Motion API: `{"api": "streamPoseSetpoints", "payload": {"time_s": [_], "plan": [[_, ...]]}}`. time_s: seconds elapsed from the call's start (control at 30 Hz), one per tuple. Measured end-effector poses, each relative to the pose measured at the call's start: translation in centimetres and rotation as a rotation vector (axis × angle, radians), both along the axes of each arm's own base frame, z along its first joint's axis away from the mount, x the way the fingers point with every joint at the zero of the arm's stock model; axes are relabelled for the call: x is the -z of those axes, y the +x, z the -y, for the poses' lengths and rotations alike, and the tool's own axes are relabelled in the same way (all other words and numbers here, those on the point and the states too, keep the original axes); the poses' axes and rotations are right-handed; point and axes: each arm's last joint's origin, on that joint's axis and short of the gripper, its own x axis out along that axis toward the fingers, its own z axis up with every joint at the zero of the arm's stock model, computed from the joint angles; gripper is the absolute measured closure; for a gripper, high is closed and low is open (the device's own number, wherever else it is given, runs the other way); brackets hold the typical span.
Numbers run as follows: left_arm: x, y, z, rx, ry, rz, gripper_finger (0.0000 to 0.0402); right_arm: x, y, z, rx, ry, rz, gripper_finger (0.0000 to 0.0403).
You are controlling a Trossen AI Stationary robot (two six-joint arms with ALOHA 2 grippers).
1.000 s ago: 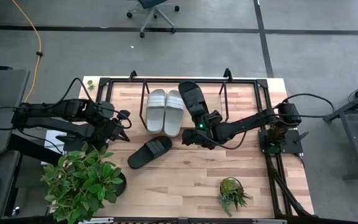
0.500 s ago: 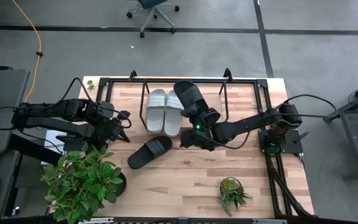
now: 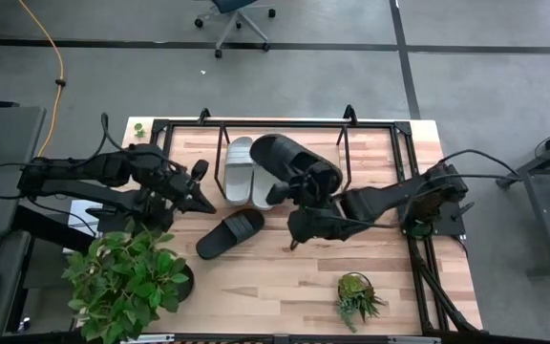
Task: Pick and place slides into the shelf
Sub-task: Put the bottom black slide on the shelf
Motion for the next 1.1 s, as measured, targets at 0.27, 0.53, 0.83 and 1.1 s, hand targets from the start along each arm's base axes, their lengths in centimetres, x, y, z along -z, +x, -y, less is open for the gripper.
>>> {"api": "streamPoseSetpoints", "payload": {"time_s": [0.27,0.53,0.83,1.1], "plan": [[-0.2,2.1,-0.4,-0.056,-0.094,0.037,0.0287,-3.3,-1.7,-2.9,-0.13,-0.096,-0.088,0.0403],[-0.9,3.5,-3.4,-0.216,-0.165,0.144,0.019,-3.2,-2.4,-4.4,-0.172,-0.131,-0.13,0.0403],[-1.3,2.9,-5.6,-0.304,-0.187,0.195,0.0173,-3.1,-2.1,-4.3,-0.239,-0.136,-0.18,0.0403],[-1.2,3.2,-5.8,-0.3,-0.194,0.195,0.0174,-3.1,-1.3,-2.9,-0.26,-0.153,-0.231,0.0403]]}}
